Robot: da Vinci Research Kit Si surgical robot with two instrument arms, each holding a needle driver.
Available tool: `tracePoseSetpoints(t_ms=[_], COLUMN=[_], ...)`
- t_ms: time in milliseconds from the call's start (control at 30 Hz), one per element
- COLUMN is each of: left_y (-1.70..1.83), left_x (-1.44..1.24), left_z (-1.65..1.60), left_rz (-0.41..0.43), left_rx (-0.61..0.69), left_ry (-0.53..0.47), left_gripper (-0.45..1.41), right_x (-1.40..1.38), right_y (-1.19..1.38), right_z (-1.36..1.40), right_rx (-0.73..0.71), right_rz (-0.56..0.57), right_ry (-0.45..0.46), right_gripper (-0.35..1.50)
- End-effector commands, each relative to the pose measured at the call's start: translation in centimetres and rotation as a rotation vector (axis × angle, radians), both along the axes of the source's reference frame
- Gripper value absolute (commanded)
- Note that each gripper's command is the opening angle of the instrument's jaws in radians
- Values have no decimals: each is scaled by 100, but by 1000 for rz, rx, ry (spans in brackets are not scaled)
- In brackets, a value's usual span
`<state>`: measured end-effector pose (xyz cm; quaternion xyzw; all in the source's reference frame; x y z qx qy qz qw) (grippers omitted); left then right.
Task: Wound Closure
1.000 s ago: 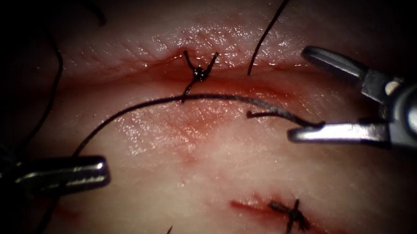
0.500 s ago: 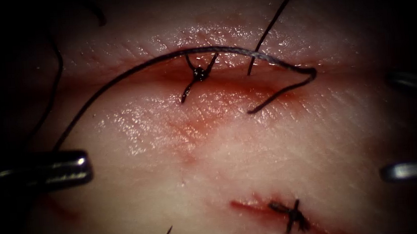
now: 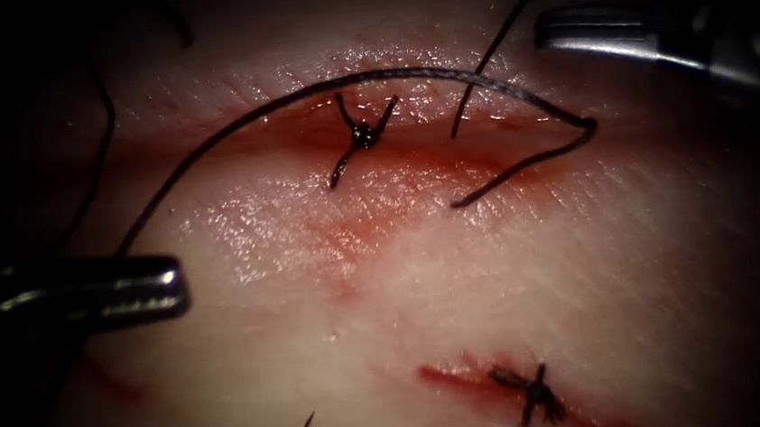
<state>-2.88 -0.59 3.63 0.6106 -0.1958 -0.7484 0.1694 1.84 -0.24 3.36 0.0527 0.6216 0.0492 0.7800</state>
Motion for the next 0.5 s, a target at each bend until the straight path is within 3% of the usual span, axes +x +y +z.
tracePoseSetpoints(t_ms=[33, 200, 500], left_y=[4, 23, 27], left_x=[-8, -24, -62], left_z=[9, 36, 71], left_rz=[-4, -33, -36], left_rx=[19, 44, 62], left_ry=[-5, 15, 37], left_gripper=[-45, -45, -45], right_x=[22, 40, 55], right_y=[-3, -19, -27], right_z=[10, 11, -7], right_rx=[-20, 7, 8], right_rz=[-23, -65, -5], right_ry=[24, 63, 133], right_gripper=[-35, -35, -35])
